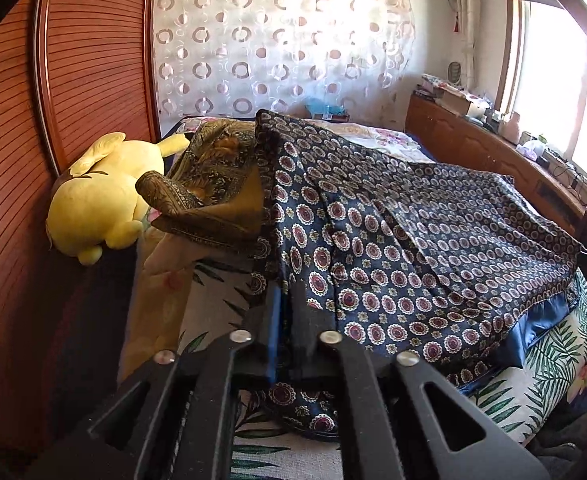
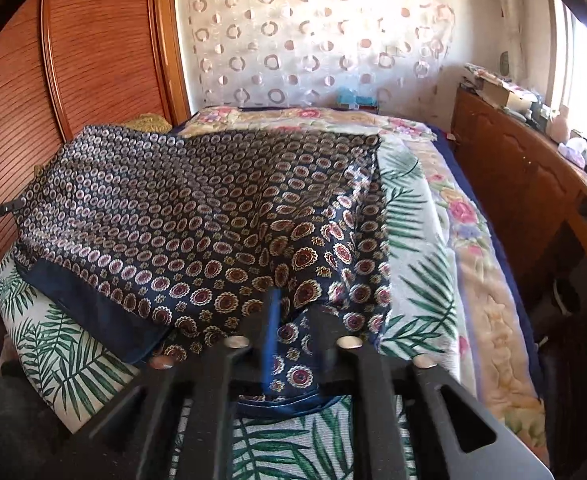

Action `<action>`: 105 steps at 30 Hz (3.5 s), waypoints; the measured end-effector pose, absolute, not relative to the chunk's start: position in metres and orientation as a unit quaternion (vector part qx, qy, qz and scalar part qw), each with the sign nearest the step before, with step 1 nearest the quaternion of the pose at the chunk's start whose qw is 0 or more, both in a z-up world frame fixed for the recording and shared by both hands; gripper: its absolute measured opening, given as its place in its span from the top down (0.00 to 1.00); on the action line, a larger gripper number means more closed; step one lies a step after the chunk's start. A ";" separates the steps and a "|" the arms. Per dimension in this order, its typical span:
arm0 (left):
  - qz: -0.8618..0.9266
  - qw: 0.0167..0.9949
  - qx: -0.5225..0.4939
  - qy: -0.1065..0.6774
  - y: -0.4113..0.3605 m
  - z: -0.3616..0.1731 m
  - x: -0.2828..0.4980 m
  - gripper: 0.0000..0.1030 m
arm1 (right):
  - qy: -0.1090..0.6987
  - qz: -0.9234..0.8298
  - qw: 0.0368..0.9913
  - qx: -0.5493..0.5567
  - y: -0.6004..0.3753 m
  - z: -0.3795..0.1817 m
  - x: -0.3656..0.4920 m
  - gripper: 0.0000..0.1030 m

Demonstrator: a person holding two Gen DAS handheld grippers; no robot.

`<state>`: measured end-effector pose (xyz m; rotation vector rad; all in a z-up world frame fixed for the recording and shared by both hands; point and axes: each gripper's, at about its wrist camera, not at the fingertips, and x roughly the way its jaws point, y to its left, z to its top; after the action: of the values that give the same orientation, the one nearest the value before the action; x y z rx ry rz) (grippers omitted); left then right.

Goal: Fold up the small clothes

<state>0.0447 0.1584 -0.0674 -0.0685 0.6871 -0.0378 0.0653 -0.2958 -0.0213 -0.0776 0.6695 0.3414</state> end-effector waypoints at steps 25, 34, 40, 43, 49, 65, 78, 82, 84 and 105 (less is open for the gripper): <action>-0.028 0.937 -0.034 0.345 0.149 -0.083 0.037 0.20 | 0.384 0.122 0.915 -0.003 -0.305 -0.048 0.173 0.74; -0.020 0.936 -0.038 0.350 0.147 -0.086 0.038 0.20 | 0.327 0.074 0.942 -0.024 -0.315 -0.029 0.149 0.99; -0.015 0.936 -0.040 0.349 0.148 -0.085 0.040 0.20 | 0.322 0.093 0.941 -0.054 -0.298 -0.022 0.122 0.68; -0.012 0.936 -0.038 0.351 0.148 -0.086 0.041 0.20 | 0.313 0.128 0.940 -0.040 -0.287 -0.020 0.116 0.55; -0.007 0.934 -0.041 0.355 0.152 -0.091 0.039 0.20 | 0.329 0.165 0.928 -0.052 -0.271 -0.032 0.107 0.55; 0.010 0.919 -0.044 0.392 0.160 -0.113 0.043 0.20 | 0.357 0.174 0.916 -0.054 -0.260 -0.056 0.109 0.55; 0.008 0.915 -0.039 0.403 0.155 -0.119 0.048 0.20 | 0.371 0.178 0.907 -0.091 -0.238 -0.058 0.124 0.35; -0.011 0.916 -0.059 0.397 0.156 -0.116 0.049 0.32 | 0.374 0.179 0.906 -0.087 -0.235 -0.061 0.127 0.32; -0.016 0.916 -0.070 0.395 0.158 -0.115 0.051 0.41 | 0.374 0.178 0.906 -0.089 -0.235 -0.059 0.128 0.31; -0.082 0.939 -0.058 0.328 0.116 -0.057 0.054 0.95 | 0.374 0.180 0.906 -0.087 -0.235 -0.060 0.127 0.30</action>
<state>0.0541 0.1165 -0.0569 -0.1192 0.6692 -0.1676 0.1275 -0.2354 -0.0601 -0.1792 0.7723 0.3709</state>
